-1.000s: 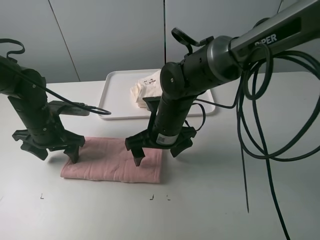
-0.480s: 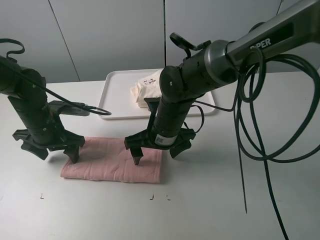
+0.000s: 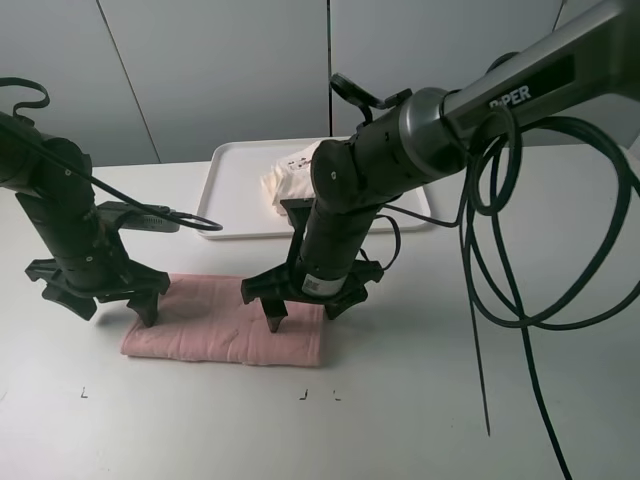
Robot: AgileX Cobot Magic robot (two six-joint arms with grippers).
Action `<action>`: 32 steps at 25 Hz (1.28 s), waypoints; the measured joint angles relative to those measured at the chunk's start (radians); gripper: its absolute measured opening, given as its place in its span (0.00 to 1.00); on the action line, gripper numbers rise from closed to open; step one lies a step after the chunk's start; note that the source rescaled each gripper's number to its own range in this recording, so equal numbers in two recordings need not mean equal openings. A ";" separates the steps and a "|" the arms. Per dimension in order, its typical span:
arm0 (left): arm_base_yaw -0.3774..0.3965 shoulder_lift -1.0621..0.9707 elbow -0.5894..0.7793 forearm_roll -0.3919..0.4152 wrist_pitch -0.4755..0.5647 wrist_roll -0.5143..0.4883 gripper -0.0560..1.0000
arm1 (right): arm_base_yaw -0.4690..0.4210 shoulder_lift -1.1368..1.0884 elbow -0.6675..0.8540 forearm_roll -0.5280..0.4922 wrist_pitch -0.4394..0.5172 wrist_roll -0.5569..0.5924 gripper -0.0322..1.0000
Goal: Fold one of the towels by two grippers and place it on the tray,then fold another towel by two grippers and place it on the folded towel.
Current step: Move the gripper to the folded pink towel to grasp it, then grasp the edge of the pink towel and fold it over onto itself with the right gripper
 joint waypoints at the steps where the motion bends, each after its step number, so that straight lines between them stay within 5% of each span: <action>1: 0.000 0.000 0.000 0.000 0.000 0.000 1.00 | 0.000 0.005 -0.001 0.000 0.002 0.000 0.58; 7: 0.000 0.000 0.000 -0.002 0.000 0.000 1.00 | 0.001 0.017 -0.004 0.024 -0.001 -0.011 0.09; 23: 0.000 0.000 0.000 -0.002 0.000 0.008 1.00 | 0.004 -0.062 0.002 0.100 0.017 -0.121 0.07; 27: 0.000 0.000 0.000 -0.002 -0.002 0.008 1.00 | 0.004 -0.100 0.002 0.228 -0.009 -0.197 0.07; 32: 0.000 0.000 0.000 -0.002 -0.002 0.008 1.00 | 0.004 -0.101 0.002 0.516 -0.042 -0.384 0.07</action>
